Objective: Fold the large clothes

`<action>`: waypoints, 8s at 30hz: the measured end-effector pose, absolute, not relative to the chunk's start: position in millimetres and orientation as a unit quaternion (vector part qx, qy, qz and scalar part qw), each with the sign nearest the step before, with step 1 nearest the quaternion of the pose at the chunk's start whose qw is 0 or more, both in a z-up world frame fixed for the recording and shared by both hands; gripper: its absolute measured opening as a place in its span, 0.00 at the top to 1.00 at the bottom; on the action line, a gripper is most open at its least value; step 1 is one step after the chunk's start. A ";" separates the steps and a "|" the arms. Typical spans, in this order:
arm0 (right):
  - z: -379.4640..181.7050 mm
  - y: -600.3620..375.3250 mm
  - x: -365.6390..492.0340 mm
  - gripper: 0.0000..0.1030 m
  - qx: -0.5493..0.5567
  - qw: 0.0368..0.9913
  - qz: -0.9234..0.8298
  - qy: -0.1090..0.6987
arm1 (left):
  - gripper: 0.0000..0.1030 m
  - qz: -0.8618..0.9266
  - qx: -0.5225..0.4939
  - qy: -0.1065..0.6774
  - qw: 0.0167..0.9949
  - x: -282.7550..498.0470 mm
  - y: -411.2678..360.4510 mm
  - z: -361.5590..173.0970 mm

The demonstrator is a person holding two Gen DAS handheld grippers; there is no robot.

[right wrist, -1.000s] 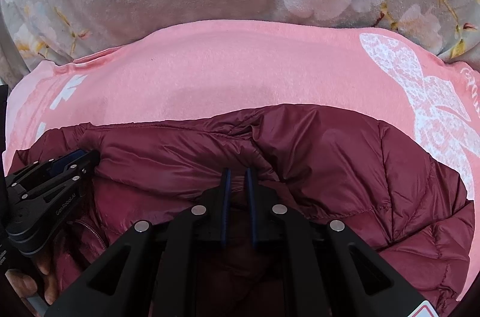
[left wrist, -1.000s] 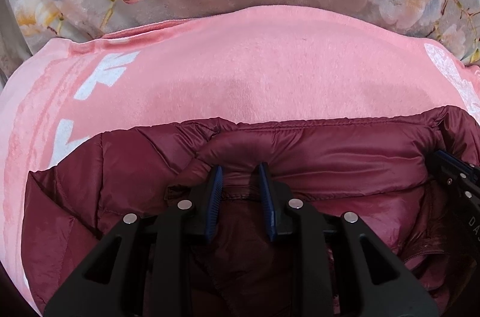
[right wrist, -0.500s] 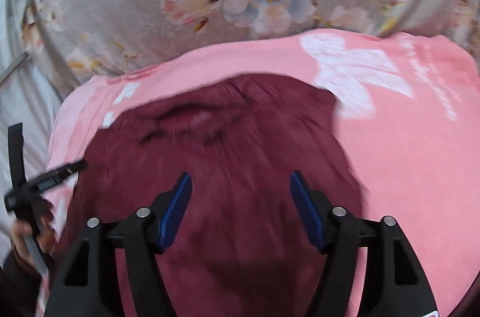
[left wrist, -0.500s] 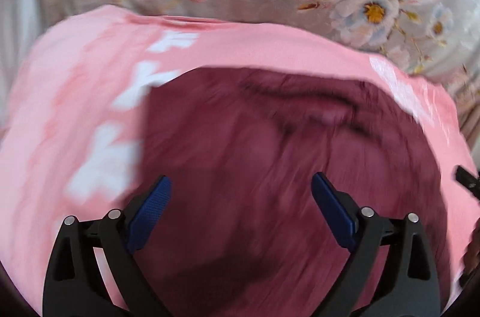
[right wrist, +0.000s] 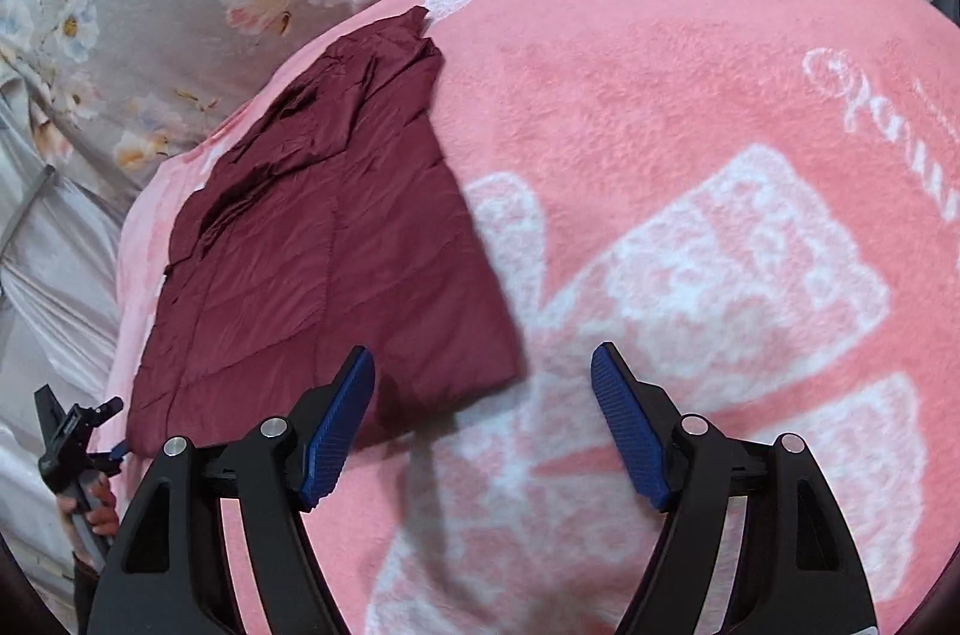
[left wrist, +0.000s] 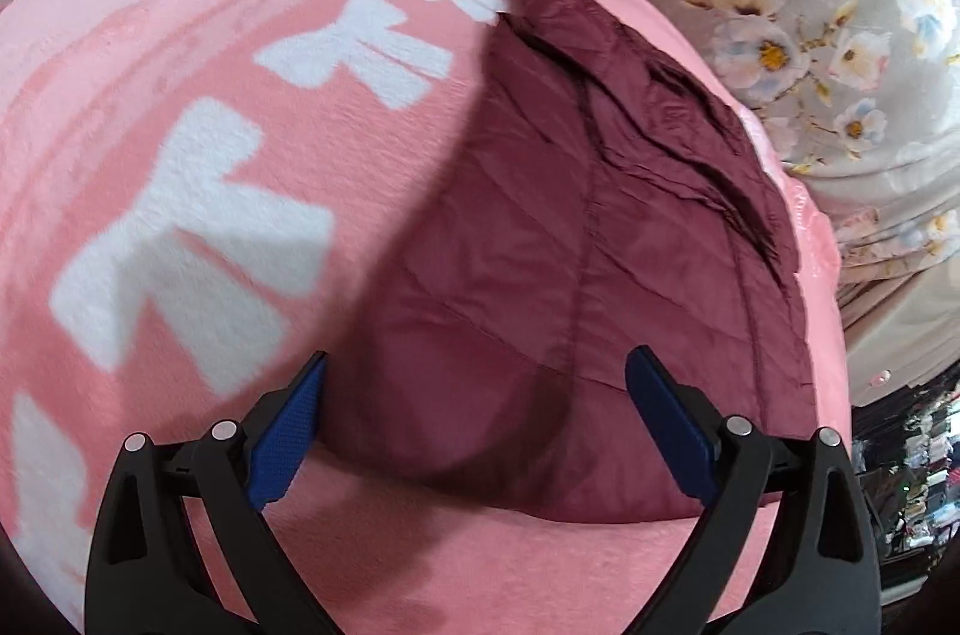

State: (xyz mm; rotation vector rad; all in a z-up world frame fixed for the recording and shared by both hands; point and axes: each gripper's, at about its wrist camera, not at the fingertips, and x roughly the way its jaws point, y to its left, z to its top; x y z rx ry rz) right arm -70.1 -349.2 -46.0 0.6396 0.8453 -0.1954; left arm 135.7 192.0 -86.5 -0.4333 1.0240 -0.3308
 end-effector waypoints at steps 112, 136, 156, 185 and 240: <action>-61.5 -205.2 200.0 0.89 0.115 0.903 -0.027 0.413 | 0.45 -0.112 0.045 0.416 0.901 257.8 -62.9 -65.3; -74.0 -202.5 204.4 0.91 0.108 0.904 -0.034 0.412 | 0.39 -0.093 0.070 0.397 0.910 259.1 -75.0 -75.7; -46.8 -213.8 171.3 0.81 0.167 0.915 -0.050 0.364 | 0.30 -0.108 0.031 0.399 0.910 239.0 -46.1 -54.7; -51.7 -122.0 22.3 0.84 0.138 0.912 0.038 0.384 | 0.20 -0.075 -0.237 0.456 0.855 124.4 167.4 -88.1; -2.8 -352.2 -77.6 0.80 0.265 0.895 -0.158 0.323 | 0.36 -0.441 -0.017 0.390 0.808 24.0 -162.3 42.5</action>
